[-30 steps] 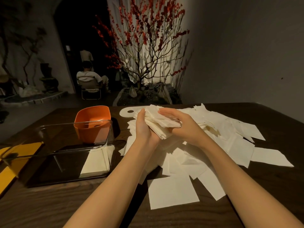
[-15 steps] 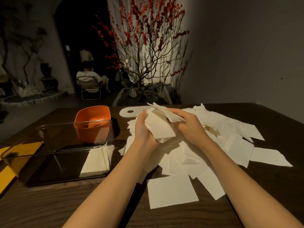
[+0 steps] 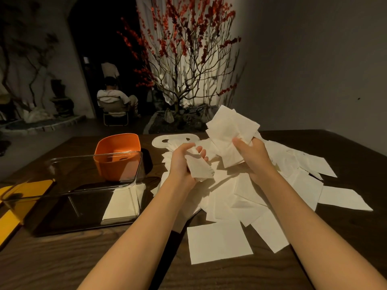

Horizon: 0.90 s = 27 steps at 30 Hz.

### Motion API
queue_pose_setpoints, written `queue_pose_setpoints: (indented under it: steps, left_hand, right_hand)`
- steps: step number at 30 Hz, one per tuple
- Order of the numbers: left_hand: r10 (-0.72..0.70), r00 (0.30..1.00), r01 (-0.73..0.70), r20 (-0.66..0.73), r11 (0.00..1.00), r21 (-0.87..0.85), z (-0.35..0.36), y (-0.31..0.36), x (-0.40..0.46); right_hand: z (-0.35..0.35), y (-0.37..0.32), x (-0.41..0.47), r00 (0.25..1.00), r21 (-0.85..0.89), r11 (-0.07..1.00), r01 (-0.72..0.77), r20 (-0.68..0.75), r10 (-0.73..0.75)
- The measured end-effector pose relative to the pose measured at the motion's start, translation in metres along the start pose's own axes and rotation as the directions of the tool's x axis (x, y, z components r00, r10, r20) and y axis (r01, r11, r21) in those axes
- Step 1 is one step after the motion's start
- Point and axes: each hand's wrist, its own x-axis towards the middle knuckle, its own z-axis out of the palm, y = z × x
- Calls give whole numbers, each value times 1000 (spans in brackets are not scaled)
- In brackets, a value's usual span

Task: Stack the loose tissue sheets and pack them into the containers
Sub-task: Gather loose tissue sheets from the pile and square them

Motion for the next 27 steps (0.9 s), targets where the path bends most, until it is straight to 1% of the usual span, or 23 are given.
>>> queue_pose_setpoints:
  steps: [2, 3, 4, 5, 6, 7, 8, 9, 11, 14, 16, 17, 19, 21, 23, 25, 27]
  left_hand:
    - [8, 1000, -5, -26, 995, 99, 4, -2, -4]
    - [35, 998, -25, -56, 985, 171, 7, -4, -5]
    - [102, 990, -76, -92, 964, 255, 10, -6, -6]
    - [211, 971, -157, -117, 919, 361, 12, -9, -7]
    - [354, 929, -262, -108, 835, 485, 13, -11, -7]
    - [487, 871, -361, -64, 723, 589, 15, -13, -8]
    - [572, 820, -427, -11, 624, 654, 15, -15, -6]
    - [608, 794, -457, 24, 569, 684, 17, -16, -8]
    - [566, 824, -419, 7, 602, 680, 19, -19, -8]
    - [446, 891, -280, -85, 687, 671, 13, -22, 4]
    - [409, 903, -228, -135, 720, 656, 13, -22, 9]
    - [403, 906, -236, -133, 739, 631, 11, -22, 12]
    - [399, 906, -257, -144, 786, 562, 12, -25, 13]
    - [426, 891, -278, -154, 782, 558, 12, -27, 16]
    - [391, 909, -257, -143, 796, 547, 13, -26, 15]
    - [360, 928, -257, -98, 806, 534, 13, -22, 11]
    - [321, 943, -216, -91, 796, 565, 15, -18, 1]
  right_hand:
    - [-1, 0, -3, 998, 65, 997, -33, 59, 29]
    - [0, 0, -5, 996, 94, 995, -38, 85, 30]
    - [1, -1, -8, 995, 110, 993, -34, 102, 23]
    - [2, -1, -10, 995, 111, 994, -19, 104, 7]
    - [4, -1, -12, 996, 93, 996, 10, 88, -18]
    - [7, -1, -13, 997, 68, 997, 44, 63, -48]
    - [9, 0, -15, 996, 51, 996, 74, 45, -76]
    - [12, 1, -17, 994, 42, 995, 96, 40, -97]
    - [18, 2, -21, 990, 25, 992, 123, 60, -124]
    - [25, 3, -28, 977, -34, 980, 196, 98, -191]
    - [30, 3, -33, 964, -116, 962, 247, 132, -232]
    - [32, 4, -35, 961, -127, 961, 247, 158, -226]
    - [35, 3, -39, 964, -84, 979, 187, 209, -166]
    - [34, 0, -41, 959, -49, 991, 128, 262, -111]
    - [32, -3, -40, 948, -13, 995, 103, 303, -94]
    - [30, -5, -38, 949, -31, 996, 83, 306, -70]
    - [29, -4, -37, 954, -64, 996, 70, 297, -48]
